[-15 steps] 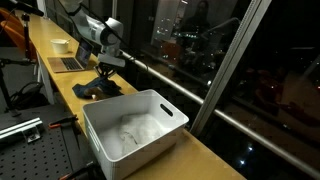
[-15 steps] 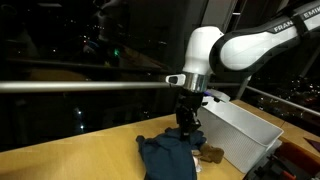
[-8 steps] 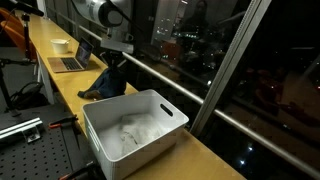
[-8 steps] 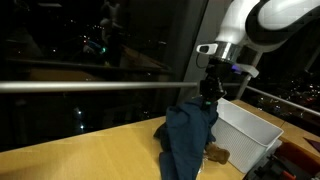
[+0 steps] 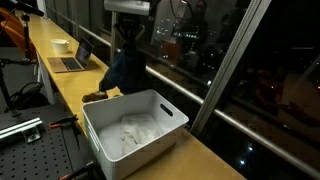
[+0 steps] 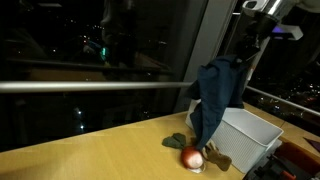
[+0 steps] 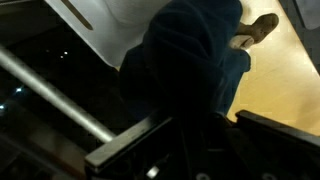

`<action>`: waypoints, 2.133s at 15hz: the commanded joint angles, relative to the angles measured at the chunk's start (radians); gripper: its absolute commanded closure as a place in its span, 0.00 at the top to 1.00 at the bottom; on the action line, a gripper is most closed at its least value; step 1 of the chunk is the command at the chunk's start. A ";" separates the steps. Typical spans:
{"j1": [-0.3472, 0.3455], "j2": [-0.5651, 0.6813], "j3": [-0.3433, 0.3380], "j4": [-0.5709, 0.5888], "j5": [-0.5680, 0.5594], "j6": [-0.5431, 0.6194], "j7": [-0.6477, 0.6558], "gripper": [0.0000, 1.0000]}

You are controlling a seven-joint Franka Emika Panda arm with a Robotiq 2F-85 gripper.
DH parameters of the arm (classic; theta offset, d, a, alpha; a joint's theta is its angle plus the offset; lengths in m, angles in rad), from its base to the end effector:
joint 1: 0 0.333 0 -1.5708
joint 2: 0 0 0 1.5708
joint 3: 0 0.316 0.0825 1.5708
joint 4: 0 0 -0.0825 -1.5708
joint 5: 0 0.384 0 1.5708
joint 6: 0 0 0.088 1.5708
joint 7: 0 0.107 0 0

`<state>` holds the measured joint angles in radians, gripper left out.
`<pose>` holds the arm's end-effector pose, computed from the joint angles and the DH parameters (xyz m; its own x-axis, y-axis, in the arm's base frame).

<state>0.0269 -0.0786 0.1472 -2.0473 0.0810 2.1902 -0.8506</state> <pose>0.5438 0.1003 0.4963 0.5322 0.8248 0.1910 0.8209 -0.5579 0.1220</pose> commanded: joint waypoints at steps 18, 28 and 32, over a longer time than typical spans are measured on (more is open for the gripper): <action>-0.037 -0.086 -0.341 -0.264 0.216 0.101 -0.315 0.02; -0.059 -0.132 -0.335 -0.155 0.205 0.026 -0.342 0.02; -0.063 -0.148 -0.344 -0.062 0.190 -0.037 -0.337 0.02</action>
<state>-0.0229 -0.2079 -0.1931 -2.1791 0.2843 2.2200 -1.1790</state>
